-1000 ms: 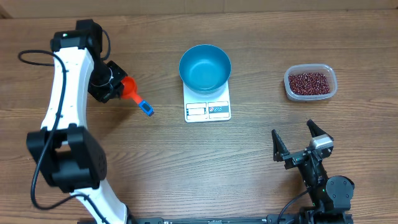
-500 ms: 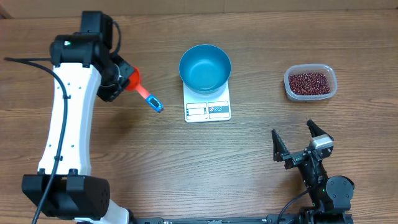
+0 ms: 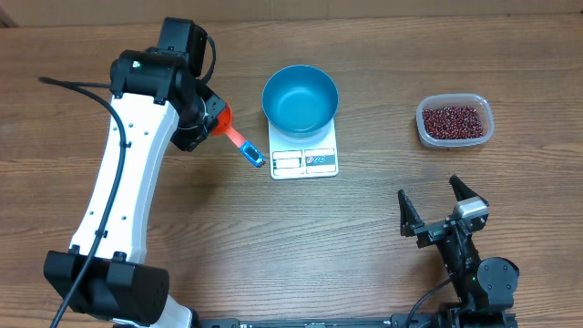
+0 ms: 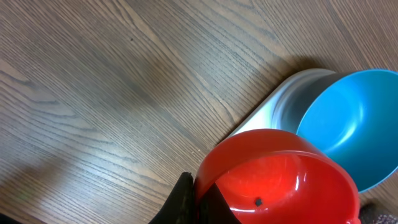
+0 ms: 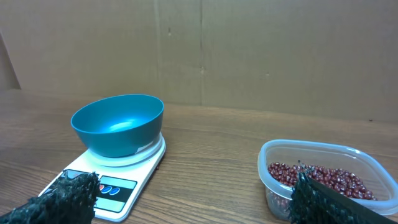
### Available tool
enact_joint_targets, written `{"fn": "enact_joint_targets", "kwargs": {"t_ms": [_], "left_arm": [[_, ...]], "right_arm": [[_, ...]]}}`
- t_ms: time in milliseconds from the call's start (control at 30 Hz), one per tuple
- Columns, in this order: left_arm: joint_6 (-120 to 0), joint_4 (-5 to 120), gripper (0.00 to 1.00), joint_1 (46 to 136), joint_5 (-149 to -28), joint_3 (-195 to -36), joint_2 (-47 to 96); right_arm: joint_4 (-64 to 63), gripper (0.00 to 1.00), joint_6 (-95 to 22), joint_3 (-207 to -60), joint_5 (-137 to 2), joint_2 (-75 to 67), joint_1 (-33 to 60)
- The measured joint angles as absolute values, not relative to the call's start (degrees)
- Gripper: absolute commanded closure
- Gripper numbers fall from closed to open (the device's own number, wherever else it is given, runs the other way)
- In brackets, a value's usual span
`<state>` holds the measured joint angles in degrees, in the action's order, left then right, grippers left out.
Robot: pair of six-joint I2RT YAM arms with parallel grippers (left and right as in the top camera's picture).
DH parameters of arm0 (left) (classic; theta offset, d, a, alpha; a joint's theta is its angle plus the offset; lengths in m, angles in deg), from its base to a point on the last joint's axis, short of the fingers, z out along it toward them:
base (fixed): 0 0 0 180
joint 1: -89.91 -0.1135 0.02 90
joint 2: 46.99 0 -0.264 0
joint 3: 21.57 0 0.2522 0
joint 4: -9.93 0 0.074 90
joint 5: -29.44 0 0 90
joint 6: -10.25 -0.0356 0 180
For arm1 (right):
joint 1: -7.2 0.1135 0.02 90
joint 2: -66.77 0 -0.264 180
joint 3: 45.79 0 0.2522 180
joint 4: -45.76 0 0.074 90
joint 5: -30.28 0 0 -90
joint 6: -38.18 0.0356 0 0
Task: Scoop item into bowl and weigh 150g on scale
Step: 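Lift the red scoop with the left gripper toward the teal bowl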
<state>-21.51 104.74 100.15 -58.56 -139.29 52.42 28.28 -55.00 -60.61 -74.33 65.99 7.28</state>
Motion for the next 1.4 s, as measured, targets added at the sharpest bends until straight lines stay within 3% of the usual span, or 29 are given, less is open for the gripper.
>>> {"fn": "enact_joint_targets", "kwargs": {"t_ms": [367, 1000, 1133, 1400], "left_arm": [[-19.8, 105.1, 0.96, 100.4, -58.6, -139.3, 52.4], [-1.8, 105.5, 0.96, 107.7, -59.9, -139.3, 52.4], [2.0, 104.3, 0.96, 108.7, -60.0, -139.3, 52.4], [6.0, 104.4, 0.96, 108.7, -61.4, -139.3, 52.4]], "right_arm": [[28.3, 0.0, -55.0, -60.6, -74.3, 66.0, 7.3], [30.0, 0.0, -54.7, -60.6, -74.3, 66.0, 7.3], [36.0, 0.0, -49.8, -60.6, -73.9, 66.0, 7.2], [44.6, 0.0, -29.6, -60.6, -73.2, 66.0, 7.2]]}}
